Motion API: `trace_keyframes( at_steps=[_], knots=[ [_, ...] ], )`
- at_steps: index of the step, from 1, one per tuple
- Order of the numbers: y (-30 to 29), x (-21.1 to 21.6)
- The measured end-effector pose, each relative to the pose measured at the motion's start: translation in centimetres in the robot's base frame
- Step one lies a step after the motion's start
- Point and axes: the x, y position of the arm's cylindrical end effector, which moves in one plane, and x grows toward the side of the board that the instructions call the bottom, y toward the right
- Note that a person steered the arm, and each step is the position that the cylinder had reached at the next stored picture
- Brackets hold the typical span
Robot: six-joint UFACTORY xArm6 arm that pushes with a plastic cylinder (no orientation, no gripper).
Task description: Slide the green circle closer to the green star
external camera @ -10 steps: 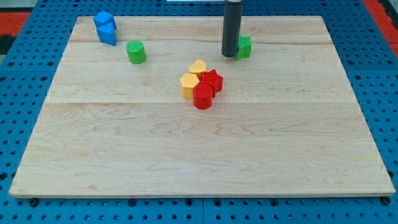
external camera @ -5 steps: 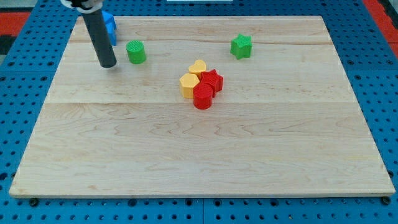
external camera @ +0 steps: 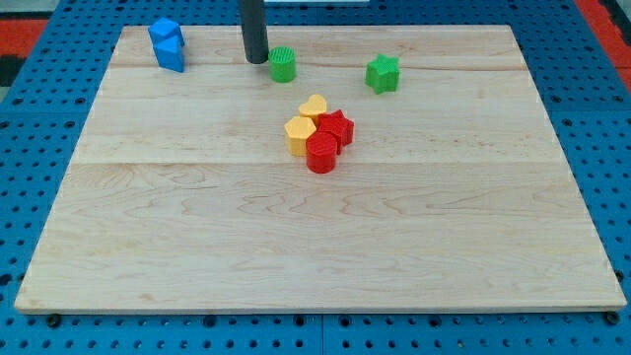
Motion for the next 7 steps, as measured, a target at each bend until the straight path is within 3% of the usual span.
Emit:
trace_keyframes(
  at_steps=[3, 5, 7],
  knots=[
    [9.7, 0.6],
    [3.7, 1.4],
    [4.5, 3.5]
  ],
)
